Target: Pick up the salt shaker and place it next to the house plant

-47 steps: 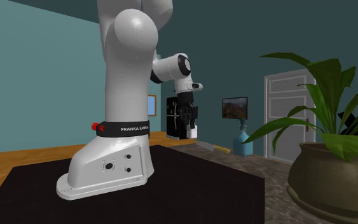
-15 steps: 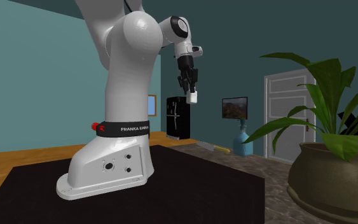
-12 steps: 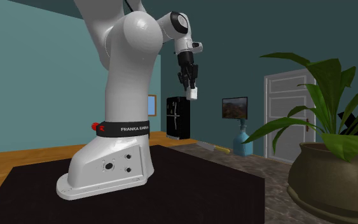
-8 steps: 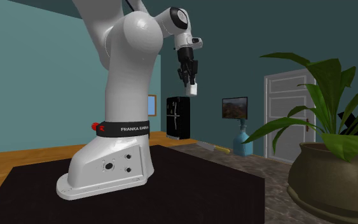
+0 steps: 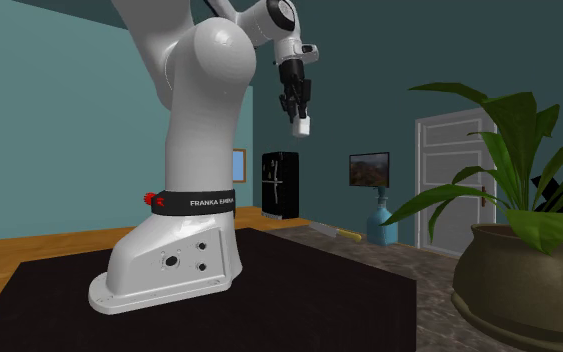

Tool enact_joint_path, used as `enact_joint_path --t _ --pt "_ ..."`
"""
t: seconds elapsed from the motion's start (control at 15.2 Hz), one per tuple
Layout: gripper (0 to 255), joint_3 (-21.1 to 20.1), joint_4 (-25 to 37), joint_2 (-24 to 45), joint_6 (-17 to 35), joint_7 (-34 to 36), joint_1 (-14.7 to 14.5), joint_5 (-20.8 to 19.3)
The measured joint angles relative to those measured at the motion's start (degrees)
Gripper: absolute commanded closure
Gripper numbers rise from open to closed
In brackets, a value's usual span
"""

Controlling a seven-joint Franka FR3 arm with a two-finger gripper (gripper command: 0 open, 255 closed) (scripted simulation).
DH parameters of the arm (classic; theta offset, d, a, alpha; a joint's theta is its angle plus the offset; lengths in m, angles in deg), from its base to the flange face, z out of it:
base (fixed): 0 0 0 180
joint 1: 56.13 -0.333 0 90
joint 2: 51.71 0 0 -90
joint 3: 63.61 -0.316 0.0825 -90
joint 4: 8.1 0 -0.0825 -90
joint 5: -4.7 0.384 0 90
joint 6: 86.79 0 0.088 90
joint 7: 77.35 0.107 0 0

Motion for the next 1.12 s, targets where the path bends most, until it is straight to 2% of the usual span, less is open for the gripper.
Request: enact_joint_path --t 1.12 --pt "255 1.97 12.84 0.16 -12.65 -1.18 0.86 -1.3"
